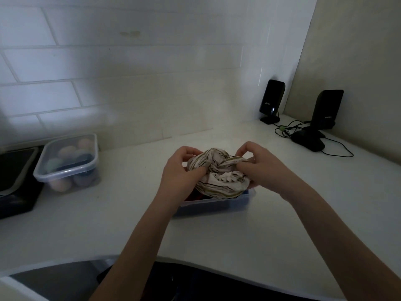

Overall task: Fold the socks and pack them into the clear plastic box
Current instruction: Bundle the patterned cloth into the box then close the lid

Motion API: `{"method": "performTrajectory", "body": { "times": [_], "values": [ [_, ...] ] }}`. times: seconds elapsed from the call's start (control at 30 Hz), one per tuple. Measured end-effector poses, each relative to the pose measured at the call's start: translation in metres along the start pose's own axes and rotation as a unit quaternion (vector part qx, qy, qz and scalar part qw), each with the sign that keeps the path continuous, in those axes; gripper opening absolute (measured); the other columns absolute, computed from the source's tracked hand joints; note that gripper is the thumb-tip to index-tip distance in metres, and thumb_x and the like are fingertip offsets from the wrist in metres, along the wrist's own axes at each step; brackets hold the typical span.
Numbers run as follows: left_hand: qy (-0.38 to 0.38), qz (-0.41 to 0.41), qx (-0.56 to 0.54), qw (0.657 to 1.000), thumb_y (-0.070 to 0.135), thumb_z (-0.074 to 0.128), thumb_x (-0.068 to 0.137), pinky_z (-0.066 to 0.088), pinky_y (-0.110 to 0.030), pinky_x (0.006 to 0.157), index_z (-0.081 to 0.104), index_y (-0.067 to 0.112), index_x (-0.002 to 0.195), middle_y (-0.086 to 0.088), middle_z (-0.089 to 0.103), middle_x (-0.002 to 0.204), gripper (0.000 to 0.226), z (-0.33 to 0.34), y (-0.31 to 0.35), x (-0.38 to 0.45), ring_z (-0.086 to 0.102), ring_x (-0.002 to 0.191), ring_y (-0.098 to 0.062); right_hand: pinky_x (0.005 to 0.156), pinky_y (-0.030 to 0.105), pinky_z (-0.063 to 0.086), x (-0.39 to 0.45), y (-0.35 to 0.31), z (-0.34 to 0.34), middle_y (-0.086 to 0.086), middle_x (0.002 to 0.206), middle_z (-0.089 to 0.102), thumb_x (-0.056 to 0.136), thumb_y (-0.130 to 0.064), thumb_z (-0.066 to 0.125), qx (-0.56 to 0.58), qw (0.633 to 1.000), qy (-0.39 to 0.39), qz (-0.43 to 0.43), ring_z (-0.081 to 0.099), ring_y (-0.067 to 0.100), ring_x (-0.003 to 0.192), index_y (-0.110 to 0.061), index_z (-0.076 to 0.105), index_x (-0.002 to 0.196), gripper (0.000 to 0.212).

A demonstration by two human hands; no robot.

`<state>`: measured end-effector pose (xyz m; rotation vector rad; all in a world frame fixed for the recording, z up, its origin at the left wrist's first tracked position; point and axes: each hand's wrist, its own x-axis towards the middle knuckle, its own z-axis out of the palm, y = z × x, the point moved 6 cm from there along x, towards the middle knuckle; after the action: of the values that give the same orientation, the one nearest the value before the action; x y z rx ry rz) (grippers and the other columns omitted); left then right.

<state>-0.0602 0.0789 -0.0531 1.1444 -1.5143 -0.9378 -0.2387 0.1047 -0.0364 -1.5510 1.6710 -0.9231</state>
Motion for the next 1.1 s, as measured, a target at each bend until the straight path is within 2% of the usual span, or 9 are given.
{"method": "performTrajectory", "body": {
  "times": [0.17,0.3,0.37,0.53,0.7,0.83,0.97,1.03,1.1],
  "values": [
    [-0.011,0.017,0.078,0.997,0.015,0.069,0.076,0.051,-0.025,0.066,0.054,0.028,0.099,0.008,0.06,0.095,0.03,0.002,-0.003,0.002,0.063,0.082,-0.012,0.067,0.039,0.056,0.01,-0.001,0.01,0.014,0.083,0.069,0.083,-0.018,0.055,-0.128,0.991,-0.006,-0.037,0.068,0.028,0.075,-0.019,0.05,0.097,0.015],
    [-0.064,0.091,0.205,0.972,0.013,0.066,0.077,0.045,-0.02,0.071,0.05,0.031,0.109,0.003,0.052,0.105,0.039,0.011,0.007,0.0,0.054,0.089,-0.01,0.055,0.032,0.043,0.015,-0.004,0.018,0.008,0.079,0.062,0.084,-0.017,0.052,-0.259,0.964,0.008,-0.065,0.06,0.029,0.073,-0.017,0.05,0.1,0.016],
    [-0.091,0.121,0.252,0.956,0.01,0.066,0.076,0.045,-0.023,0.076,0.055,0.029,0.106,0.003,0.048,0.106,0.037,0.015,0.008,-0.002,0.052,0.091,-0.011,0.053,0.03,0.035,0.015,-0.003,0.021,0.008,0.087,0.059,0.085,-0.017,0.051,-0.323,0.943,0.024,-0.076,0.056,0.028,0.079,-0.016,0.05,0.102,0.017],
    [-0.119,0.146,0.308,0.933,0.012,0.068,0.079,0.049,-0.034,0.085,0.066,0.022,0.104,0.001,0.053,0.106,0.028,0.021,0.004,-0.003,0.055,0.092,-0.016,0.068,0.032,0.036,0.014,0.005,0.022,0.007,0.109,0.055,0.086,-0.014,0.05,-0.418,0.903,0.079,-0.05,0.051,0.027,0.105,-0.014,0.056,0.108,0.022],
    [-0.167,0.166,0.376,0.896,0.016,0.061,0.085,0.046,-0.036,0.087,0.065,0.022,0.113,-0.001,0.056,0.113,0.029,0.033,0.001,-0.001,0.052,0.103,-0.021,0.065,0.033,0.036,0.018,0.008,0.022,0.007,0.095,0.044,0.082,-0.003,0.051,-0.461,0.883,0.086,-0.037,0.048,0.027,0.104,-0.009,0.06,0.096,0.017],
    [-0.194,0.256,0.426,0.846,0.011,0.06,0.084,0.04,-0.032,0.092,0.065,0.022,0.115,0.005,0.056,0.123,0.034,0.039,0.012,-0.001,0.044,0.113,-0.017,0.065,0.032,0.034,0.02,0.005,0.022,0.007,0.105,0.048,0.084,-0.005,0.05,-0.47,0.875,0.056,-0.1,0.045,0.025,0.104,-0.011,0.053,0.101,0.018],
    [-0.254,0.242,0.388,0.852,-0.005,0.053,0.08,0.04,-0.033,0.099,0.063,0.017,0.119,0.002,0.058,0.127,0.046,0.047,0.013,-0.001,0.048,0.118,-0.018,0.062,0.033,0.032,0.018,0.002,0.021,0.0,0.09,0.041,0.081,-0.002,0.047,-0.438,0.883,-0.002,-0.169,0.042,0.022,0.088,-0.018,0.034,0.092,0.023],
    [-0.275,0.221,0.412,0.84,-0.004,0.049,0.08,0.043,-0.038,0.094,0.061,0.021,0.12,0.0,0.062,0.123,0.049,0.049,0.009,0.0,0.051,0.113,-0.02,0.066,0.034,0.039,0.018,0.002,0.022,0.001,0.094,0.048,0.082,-0.002,0.046,-0.436,0.88,-0.034,-0.184,0.045,0.022,0.09,-0.018,0.042,0.096,0.022],
    [-0.292,0.196,0.432,0.83,0.007,0.05,0.084,0.047,-0.038,0.087,0.061,0.026,0.121,-0.002,0.067,0.115,0.043,0.048,0.004,0.001,0.057,0.103,-0.022,0.078,0.035,0.044,0.018,0.003,0.021,0.001,0.109,0.054,0.087,-0.006,0.048,-0.453,0.869,-0.068,-0.185,0.049,0.022,0.101,-0.02,0.054,0.109,0.027]
  ]
}}
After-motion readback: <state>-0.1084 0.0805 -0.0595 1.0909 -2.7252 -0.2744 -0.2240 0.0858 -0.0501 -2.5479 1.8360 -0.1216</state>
